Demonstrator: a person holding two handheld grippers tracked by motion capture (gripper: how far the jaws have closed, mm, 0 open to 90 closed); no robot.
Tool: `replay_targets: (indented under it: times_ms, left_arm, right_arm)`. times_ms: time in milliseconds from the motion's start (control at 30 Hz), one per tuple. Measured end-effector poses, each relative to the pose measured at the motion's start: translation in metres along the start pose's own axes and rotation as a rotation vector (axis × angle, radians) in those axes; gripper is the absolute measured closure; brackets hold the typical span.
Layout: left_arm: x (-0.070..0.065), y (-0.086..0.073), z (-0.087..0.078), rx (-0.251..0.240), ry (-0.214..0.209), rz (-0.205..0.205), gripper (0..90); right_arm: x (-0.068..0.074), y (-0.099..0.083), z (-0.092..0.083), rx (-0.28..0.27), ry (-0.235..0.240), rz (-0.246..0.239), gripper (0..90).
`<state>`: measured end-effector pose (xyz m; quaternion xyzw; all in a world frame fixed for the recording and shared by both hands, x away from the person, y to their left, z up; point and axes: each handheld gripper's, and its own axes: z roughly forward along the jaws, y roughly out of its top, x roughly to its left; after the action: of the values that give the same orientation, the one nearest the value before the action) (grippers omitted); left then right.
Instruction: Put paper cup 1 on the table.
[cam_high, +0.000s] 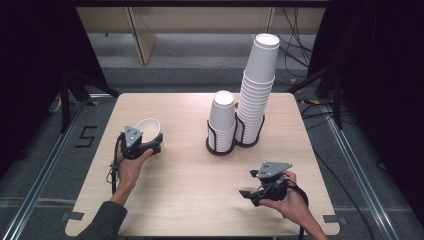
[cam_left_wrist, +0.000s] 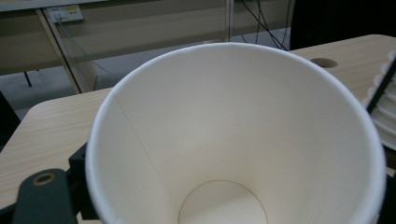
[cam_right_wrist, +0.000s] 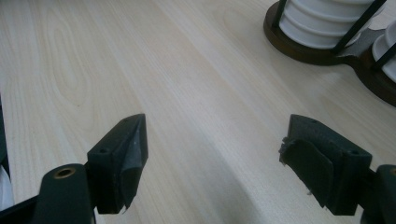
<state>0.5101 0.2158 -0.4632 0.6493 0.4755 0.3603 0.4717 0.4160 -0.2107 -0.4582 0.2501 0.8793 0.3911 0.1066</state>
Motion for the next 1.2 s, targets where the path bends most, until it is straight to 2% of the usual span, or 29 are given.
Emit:
replay_targets:
  times_ms: [33, 167, 200, 233, 400, 567, 667, 933, 1000, 1067, 1133, 1200]
  left_arm:
    - [0.002, 0.001, 0.003, -0.001, 0.007, -0.005, 14.6]
    - [0.008, 0.004, 0.018, 0.005, 0.04, 0.001, 14.6]
    - [0.009, 0.005, 0.022, 0.007, 0.049, 0.011, 14.5]
    - [0.009, 0.005, 0.025, 0.013, 0.057, 0.021, 14.4]
    - [0.011, 0.003, 0.04, 0.027, 0.071, 0.022, 14.1]
    - [0.012, -0.001, 0.051, 0.046, 0.085, 0.04, 13.5]
    - [0.011, -0.004, 0.055, 0.071, 0.074, 0.028, 12.0]
    - [0.013, -0.012, 0.057, 0.07, 0.052, 0.021, 11.0]
    - [0.013, -0.014, 0.056, 0.069, 0.05, 0.009, 11.6]
    - [0.013, -0.016, 0.056, 0.078, 0.039, 0.01, 11.9]
    - [0.013, -0.02, 0.055, 0.103, 0.044, 0.032, 12.8]
    - [0.012, -0.022, 0.055, 0.123, 0.042, 0.045, 13.3]
  right_arm:
    - [0.001, 0.0, 0.0, 0.003, -0.005, 0.013, 22.8]
    - [0.001, 0.0, 0.0, -0.002, -0.003, 0.005, 22.7]
    - [0.003, 0.0, 0.001, 0.005, 0.002, 0.013, 22.7]
    - [0.002, 0.0, 0.001, 0.0, 0.002, -0.001, 22.7]
    - [0.002, -0.001, 0.003, 0.003, 0.009, -0.009, 22.4]
    - [0.003, -0.001, 0.003, 0.0, 0.014, -0.007, 22.1]
    - [0.003, -0.001, 0.003, 0.003, 0.019, -0.013, 22.2]
    - [0.002, -0.001, 0.001, 0.002, 0.017, 0.005, 22.1]
    - [0.002, -0.001, 0.001, 0.004, 0.018, 0.009, 22.1]
    - [0.002, -0.001, 0.001, 0.003, 0.016, 0.003, 22.1]
    - [0.003, -0.001, 0.001, 0.001, 0.02, 0.006, 22.0]
    - [0.002, -0.001, 0.003, 0.004, 0.019, -0.015, 21.9]
